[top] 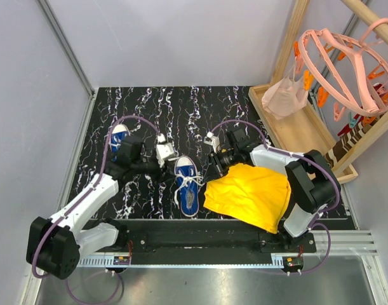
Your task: Tie the shoes
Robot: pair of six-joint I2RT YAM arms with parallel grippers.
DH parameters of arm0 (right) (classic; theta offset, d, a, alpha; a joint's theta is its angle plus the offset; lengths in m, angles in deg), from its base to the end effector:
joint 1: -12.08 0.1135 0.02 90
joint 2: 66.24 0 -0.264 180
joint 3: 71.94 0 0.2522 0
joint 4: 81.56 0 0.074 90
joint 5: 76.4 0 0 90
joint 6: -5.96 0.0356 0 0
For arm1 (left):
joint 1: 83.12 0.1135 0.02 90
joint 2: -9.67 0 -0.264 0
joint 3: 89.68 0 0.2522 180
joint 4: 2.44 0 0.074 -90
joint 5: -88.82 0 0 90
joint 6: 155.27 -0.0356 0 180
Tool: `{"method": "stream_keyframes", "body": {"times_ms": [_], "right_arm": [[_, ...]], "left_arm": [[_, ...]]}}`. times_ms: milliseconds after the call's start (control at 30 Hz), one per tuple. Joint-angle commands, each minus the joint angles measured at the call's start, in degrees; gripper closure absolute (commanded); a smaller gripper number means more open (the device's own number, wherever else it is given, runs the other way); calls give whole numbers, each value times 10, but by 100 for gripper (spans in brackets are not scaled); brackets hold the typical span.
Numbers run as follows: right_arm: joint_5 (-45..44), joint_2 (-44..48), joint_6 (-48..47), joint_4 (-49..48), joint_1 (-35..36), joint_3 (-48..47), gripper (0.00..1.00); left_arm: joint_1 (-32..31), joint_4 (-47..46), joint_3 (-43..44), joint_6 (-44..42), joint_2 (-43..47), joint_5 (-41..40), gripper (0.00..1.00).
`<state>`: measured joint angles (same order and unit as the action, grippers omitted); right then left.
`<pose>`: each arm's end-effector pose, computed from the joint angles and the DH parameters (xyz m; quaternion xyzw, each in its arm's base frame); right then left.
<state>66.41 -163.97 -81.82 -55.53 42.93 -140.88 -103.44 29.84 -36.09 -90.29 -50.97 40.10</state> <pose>0.2701 0.1944 0.1756 -0.3413 0.7941 0.4834 0.1388 0.1970 -0.0980 0.2488 0.4652 0.7223 -0.3019 0.4132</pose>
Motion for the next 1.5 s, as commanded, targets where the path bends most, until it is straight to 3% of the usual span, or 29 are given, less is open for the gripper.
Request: {"method": "stream_keyframes", "body": {"times_ms": [0, 300, 633, 833, 1000, 1100, 1233, 1467], "right_arm": [[19, -11, -20, 16, 1, -31, 87], [16, -13, -20, 22, 2, -33, 88], [16, -11, -34, 24, 2, -32, 87], [16, -13, -36, 27, 3, -34, 85], [8, -14, -35, 29, 2, -38, 74], [3, -13, -32, 34, 2, -45, 69], [0, -7, -34, 40, -3, -62, 54], [-15, -26, -77, 45, -4, -120, 53]], "left_arm": [[-75, 16, -12, -118, -8, -14, 51], [-149, -1, -11, -187, -63, -73, 53], [-181, -33, -16, -170, -98, -135, 62], [-182, -31, -16, -173, -98, -152, 83], [-182, 0, -30, -193, -49, -133, 100], [-182, 21, -45, -209, -19, -127, 100], [-182, 46, -58, -226, 4, -128, 100], [-183, 75, -73, -261, 33, -120, 100]]}}
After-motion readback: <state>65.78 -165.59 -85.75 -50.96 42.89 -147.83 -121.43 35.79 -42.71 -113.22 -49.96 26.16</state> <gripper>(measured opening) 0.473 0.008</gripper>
